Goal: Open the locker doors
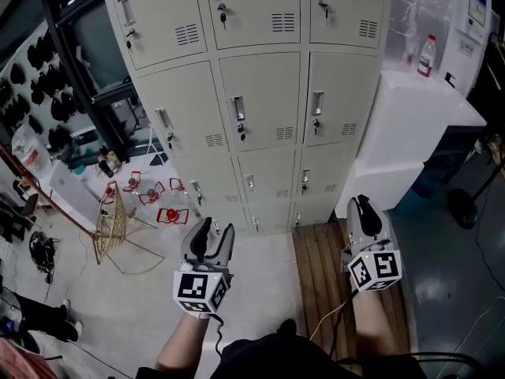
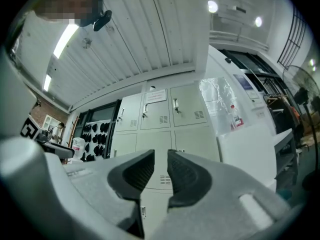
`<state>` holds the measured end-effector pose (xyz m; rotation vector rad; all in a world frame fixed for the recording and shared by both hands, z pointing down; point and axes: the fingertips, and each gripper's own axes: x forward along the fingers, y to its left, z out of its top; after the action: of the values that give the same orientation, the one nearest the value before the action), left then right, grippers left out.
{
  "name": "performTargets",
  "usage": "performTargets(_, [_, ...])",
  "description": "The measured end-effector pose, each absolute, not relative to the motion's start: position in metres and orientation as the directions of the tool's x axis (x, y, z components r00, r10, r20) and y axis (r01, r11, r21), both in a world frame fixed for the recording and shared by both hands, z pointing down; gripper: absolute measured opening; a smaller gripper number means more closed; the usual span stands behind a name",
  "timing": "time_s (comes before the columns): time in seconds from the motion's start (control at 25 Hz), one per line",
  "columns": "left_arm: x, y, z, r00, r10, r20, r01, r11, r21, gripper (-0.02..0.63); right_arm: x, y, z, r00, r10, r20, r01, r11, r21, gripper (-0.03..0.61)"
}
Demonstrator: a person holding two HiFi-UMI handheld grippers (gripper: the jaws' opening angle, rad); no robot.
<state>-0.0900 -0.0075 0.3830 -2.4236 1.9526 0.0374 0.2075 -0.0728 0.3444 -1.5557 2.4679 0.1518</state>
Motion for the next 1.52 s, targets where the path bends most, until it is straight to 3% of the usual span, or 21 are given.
performTargets(0.6, [-0.086, -0.079, 0.405, 0.189, -0.982, 0.011, -0.982, -0.189, 0.001, 0.201, 0.203, -0.166, 0.367, -0.448, -0.872, -0.198, -0.886, 0.462, -0.031, 0.078])
performTargets(1.28, [-0.169, -0.231, 0.422, 0.321, -0.947, -0.003, -0.947, -0.321, 0.004, 0.201, 0.141, -0.313, 0.357, -0.347, -0.924, -0.159, -0.937, 0.347, 0.026, 0.137])
performTargets(1.52, [-0.193, -0.262, 0.43, 0.298, -0.955, 0.004, -0.955, -0.298, 0.005, 0.201, 0.128, -0.37, 0.368, -0.355, -0.928, -0.11, -0.935, 0.356, 0.013, 0.156])
